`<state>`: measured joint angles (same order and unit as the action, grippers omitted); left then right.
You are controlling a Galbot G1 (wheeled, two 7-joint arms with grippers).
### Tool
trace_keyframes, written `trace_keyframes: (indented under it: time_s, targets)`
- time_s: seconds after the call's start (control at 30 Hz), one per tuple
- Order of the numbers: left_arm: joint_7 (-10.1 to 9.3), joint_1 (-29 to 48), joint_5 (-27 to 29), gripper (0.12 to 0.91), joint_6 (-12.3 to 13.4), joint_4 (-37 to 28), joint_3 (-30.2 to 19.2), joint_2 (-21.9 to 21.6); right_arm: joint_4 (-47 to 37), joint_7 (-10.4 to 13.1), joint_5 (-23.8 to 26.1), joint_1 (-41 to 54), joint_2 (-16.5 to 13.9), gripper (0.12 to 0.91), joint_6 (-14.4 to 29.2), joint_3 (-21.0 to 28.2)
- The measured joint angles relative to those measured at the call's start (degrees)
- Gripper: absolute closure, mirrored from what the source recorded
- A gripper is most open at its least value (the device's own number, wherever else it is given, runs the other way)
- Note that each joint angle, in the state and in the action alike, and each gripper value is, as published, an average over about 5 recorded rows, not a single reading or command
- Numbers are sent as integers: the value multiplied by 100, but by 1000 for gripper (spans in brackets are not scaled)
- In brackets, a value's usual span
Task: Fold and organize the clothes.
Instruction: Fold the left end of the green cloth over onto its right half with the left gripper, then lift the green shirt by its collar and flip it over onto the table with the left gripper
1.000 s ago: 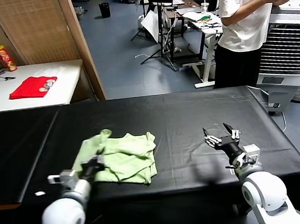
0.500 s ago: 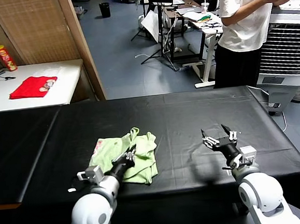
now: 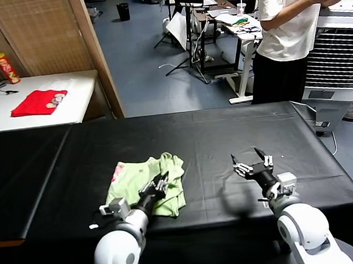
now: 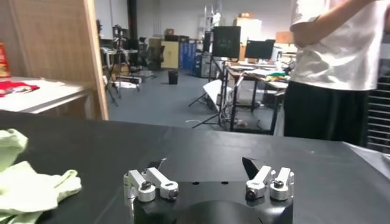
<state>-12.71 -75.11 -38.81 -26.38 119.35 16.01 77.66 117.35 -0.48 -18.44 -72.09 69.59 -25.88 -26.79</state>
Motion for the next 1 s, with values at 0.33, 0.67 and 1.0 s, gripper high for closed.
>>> trace_keyframes:
  time_s: [0.33,0.67,1.0]
  targets:
    - [177,10,-74,234,382,131,468,-242,-502,-263,-150,726,53,227,-9,1132]
    - [462,-348,568,232,629,-216,1204,-904,-1516,-470,744,1445,341,227,32,2359]
    - [633,-348,285,232,664,-589,1557,-954,-1879,-133,1628,1400,543,227,740,2389]
